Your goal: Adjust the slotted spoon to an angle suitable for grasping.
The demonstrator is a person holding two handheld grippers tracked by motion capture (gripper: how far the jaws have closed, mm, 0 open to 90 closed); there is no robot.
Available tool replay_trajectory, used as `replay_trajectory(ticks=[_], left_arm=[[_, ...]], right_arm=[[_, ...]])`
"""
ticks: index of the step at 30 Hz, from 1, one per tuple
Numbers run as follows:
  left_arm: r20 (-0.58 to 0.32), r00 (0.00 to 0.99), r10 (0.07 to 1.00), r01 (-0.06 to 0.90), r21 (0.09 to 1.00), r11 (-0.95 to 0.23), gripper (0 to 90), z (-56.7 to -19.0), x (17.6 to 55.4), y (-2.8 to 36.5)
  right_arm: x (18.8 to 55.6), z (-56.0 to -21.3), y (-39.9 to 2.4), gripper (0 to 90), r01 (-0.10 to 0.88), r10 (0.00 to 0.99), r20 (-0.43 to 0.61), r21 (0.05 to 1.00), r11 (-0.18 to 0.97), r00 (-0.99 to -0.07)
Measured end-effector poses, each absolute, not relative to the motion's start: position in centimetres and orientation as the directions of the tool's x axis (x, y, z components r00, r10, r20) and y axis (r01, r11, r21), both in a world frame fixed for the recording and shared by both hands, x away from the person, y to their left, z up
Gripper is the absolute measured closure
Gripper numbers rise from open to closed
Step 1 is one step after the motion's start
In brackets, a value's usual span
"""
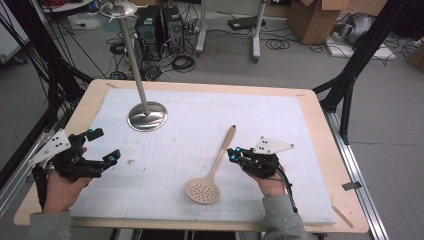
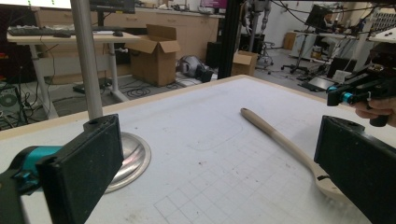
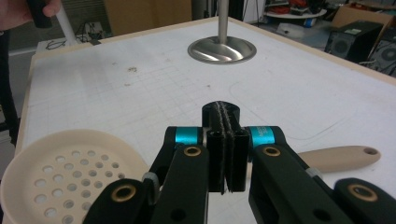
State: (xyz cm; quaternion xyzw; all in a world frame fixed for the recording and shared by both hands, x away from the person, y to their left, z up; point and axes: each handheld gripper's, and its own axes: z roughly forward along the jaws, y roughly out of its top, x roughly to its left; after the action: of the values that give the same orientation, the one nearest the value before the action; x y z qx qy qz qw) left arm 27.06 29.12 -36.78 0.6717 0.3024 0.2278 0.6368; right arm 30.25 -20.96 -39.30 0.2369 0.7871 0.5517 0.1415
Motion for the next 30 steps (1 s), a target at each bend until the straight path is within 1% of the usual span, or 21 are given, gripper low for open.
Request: replay_trajectory(ticks=[9,16,24,30], left_arm=[[-0.084,0.71,0.699,0.125,0.992,-0.008,1.7,-37.0,26.9,29.1],[-0.085,0.71,0.699,0.131,0.991,-0.013,1.7,-37.1,26.9,29.1],[-0.083,0.709,0.701,0.133,0.991,-0.018,1.7,-37.2,26.8,29.2],[-0.083,0.708,0.701,0.136,0.991,-0.02,1.8,-37.3,26.7,29.2]], right_arm=[[31.2,-40.5,-18.8,89.4,0.26,0.513,0.058,0.908,0.33,-0.856],[31.7,-41.6,-17.1,89.4,0.268,0.495,0.039,0.876,0.4,-0.868],[32.3,-42.9,-15.4,89.4,0.27,0.477,0.027,0.851,0.451,-0.879],[32.5,-43.5,-14.8,89.4,0.292,0.466,0.045,0.831,0.473,-0.883]])
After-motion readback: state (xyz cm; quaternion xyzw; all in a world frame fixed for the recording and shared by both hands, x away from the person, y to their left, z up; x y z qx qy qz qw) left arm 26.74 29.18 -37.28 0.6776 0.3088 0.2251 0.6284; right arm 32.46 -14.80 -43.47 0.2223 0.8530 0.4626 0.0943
